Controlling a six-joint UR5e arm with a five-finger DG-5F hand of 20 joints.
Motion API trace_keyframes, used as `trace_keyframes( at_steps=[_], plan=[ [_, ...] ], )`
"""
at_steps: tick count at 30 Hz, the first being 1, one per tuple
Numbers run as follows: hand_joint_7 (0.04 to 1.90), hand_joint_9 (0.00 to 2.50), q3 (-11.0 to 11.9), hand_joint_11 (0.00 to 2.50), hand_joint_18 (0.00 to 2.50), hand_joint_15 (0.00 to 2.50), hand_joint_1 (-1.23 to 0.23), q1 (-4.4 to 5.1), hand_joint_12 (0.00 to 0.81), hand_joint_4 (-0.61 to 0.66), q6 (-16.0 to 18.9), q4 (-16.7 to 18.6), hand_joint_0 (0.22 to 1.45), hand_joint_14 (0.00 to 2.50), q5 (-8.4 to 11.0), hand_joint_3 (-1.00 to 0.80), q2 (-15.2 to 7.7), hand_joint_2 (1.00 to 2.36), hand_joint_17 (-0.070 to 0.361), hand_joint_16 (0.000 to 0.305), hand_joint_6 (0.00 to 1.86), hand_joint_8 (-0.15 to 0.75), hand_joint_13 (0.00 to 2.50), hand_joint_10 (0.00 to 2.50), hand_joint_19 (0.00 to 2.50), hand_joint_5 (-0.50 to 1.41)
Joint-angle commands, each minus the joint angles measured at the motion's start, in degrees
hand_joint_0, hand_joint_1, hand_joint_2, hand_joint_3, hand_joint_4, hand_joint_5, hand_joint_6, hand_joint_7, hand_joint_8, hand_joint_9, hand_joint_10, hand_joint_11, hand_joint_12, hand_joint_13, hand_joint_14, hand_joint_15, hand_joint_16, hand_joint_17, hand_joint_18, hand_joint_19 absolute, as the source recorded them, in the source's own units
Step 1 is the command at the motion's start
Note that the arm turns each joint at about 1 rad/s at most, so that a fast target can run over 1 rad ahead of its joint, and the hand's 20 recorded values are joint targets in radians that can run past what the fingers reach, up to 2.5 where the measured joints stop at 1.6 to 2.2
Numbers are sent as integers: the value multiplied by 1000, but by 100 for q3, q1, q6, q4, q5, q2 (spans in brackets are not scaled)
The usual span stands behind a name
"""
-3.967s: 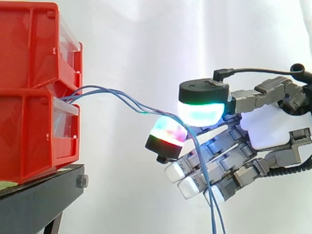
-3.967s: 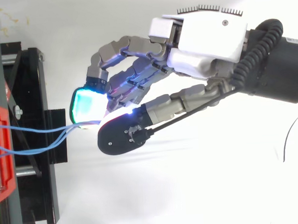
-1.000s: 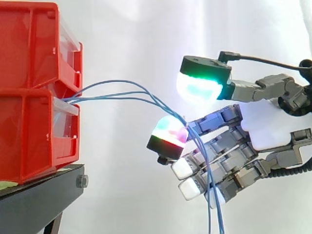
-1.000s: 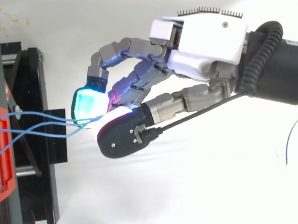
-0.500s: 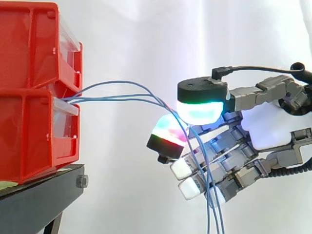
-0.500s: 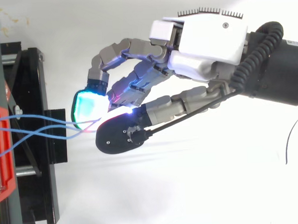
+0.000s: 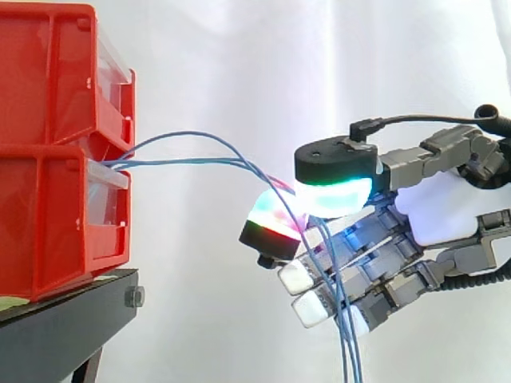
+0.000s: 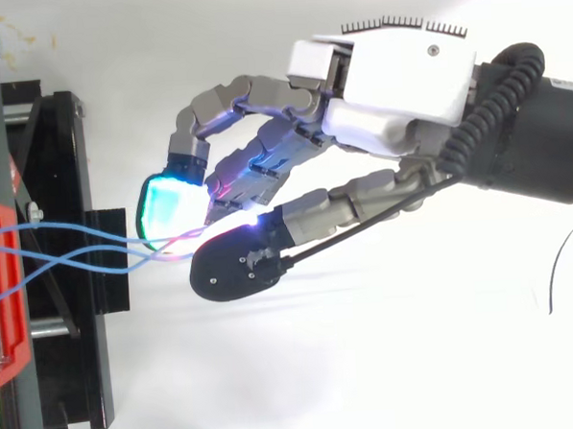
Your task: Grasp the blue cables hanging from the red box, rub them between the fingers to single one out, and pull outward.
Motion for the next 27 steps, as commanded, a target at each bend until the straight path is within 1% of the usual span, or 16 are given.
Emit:
trace_keyframes(
  at_steps=[1,3,7,10,12,16,19,23,25,27],
  plan=[
    [917,731,2,428,660,371,-847,11,328,179,0,0,649,13,1,-238,-5,1015,102,45,817,230,759,9,501,-186],
    [907,741,2,430,661,371,-798,11,332,187,0,0,627,15,-8,-210,-5,1014,105,47,821,235,761,9,514,-186],
    [902,759,2,421,676,367,-750,19,350,220,0,0,608,12,18,-203,-5,1011,114,51,823,253,776,10,514,-183],
    [896,773,2,416,684,380,-700,19,362,244,0,0,588,13,27,-234,-5,1009,119,53,809,265,788,10,516,-174],
    [945,790,2,417,679,373,-646,19,369,249,0,0,574,12,27,-274,-5,1008,121,54,774,274,791,8,516,-154],
    [979,797,2,417,663,378,-608,19,366,238,0,0,559,13,27,-323,3,1007,120,53,759,274,788,8,531,-144],
    [1028,784,2,433,620,396,-609,19,349,219,0,0,536,14,27,-387,-5,1007,110,49,746,259,769,11,548,-143],
    [1020,787,2,434,628,385,-641,11,356,223,17,0,508,13,27,-478,3,1001,112,50,749,268,774,11,548,-142],
    [1023,793,2,425,634,386,-654,11,353,229,35,0,507,13,27,-484,-5,1001,112,50,750,266,775,8,539,-140],
    [1029,795,2,436,636,384,-675,11,350,224,44,0,518,13,27,-453,3,1002,110,49,749,264,776,9,541,-139]
  ],
)
